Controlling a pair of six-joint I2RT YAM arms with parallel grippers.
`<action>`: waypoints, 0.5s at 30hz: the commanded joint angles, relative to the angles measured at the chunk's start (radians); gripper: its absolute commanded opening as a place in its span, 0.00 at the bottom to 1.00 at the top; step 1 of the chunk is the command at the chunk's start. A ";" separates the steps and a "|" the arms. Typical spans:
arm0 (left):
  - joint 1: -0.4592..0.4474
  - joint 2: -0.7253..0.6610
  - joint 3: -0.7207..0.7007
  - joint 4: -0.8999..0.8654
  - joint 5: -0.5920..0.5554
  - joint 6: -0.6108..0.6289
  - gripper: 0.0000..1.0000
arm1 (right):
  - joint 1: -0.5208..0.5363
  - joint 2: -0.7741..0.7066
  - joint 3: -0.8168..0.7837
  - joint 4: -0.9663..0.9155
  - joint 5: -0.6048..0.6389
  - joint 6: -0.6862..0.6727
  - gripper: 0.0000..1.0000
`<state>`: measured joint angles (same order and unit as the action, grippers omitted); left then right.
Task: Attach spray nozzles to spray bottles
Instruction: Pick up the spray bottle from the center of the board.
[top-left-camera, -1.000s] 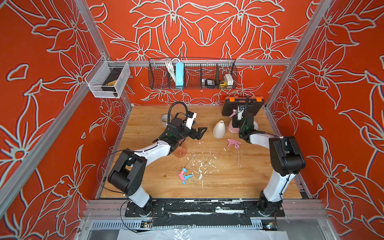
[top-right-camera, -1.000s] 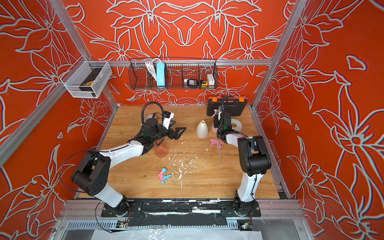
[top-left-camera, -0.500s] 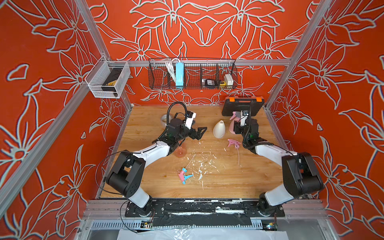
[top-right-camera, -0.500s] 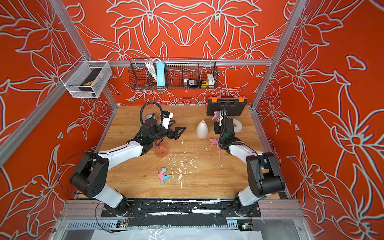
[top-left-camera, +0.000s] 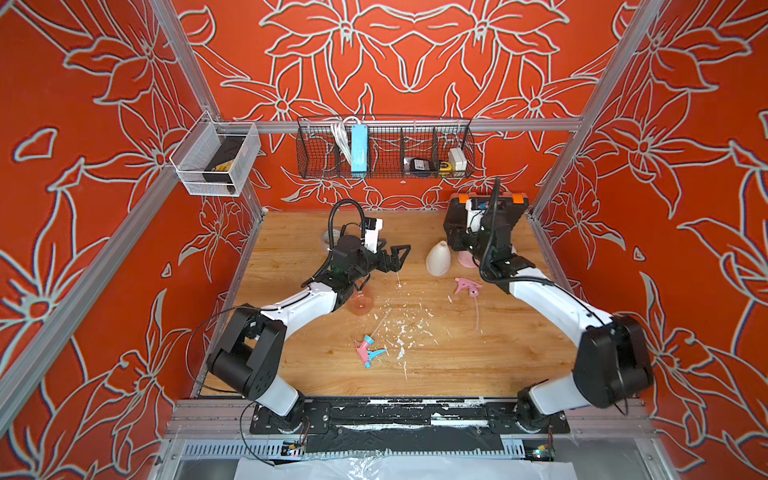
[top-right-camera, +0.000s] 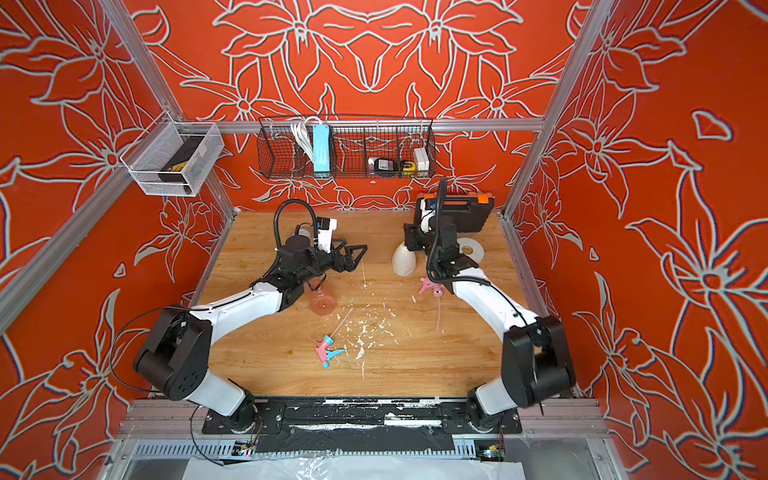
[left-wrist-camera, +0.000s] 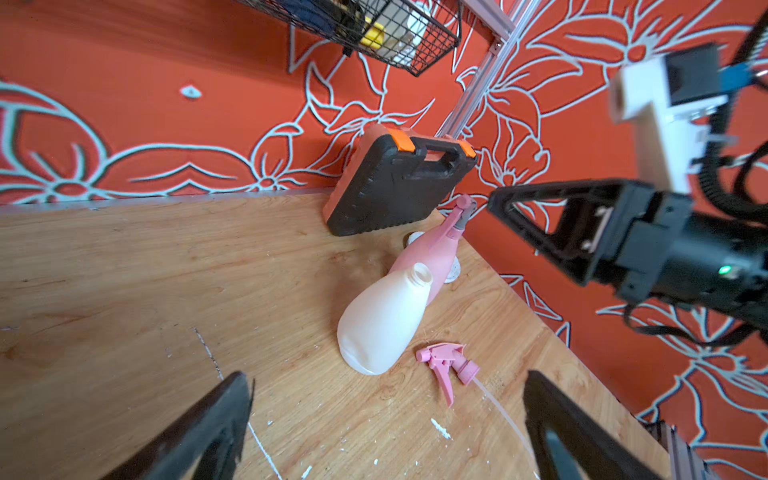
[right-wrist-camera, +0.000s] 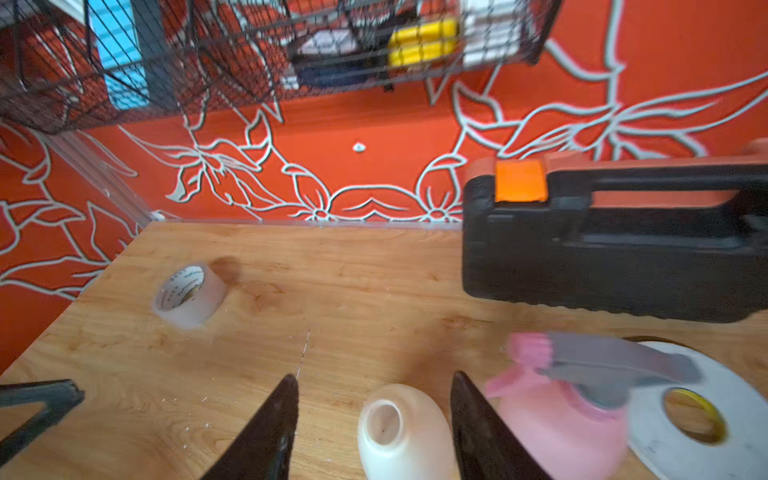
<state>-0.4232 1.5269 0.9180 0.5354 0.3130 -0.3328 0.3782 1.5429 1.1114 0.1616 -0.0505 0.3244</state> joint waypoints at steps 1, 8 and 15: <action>0.008 -0.057 0.021 -0.056 -0.057 0.007 0.98 | 0.010 0.091 0.056 -0.051 -0.039 0.018 0.59; 0.011 -0.077 0.027 -0.109 -0.035 0.048 0.98 | 0.036 0.179 0.105 -0.050 0.009 -0.057 0.59; 0.026 -0.050 0.044 -0.114 -0.009 0.029 0.98 | 0.048 0.195 0.064 0.010 0.042 -0.070 0.52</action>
<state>-0.4122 1.4681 0.9295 0.4320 0.2825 -0.3038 0.4202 1.7271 1.1770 0.1253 -0.0345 0.2695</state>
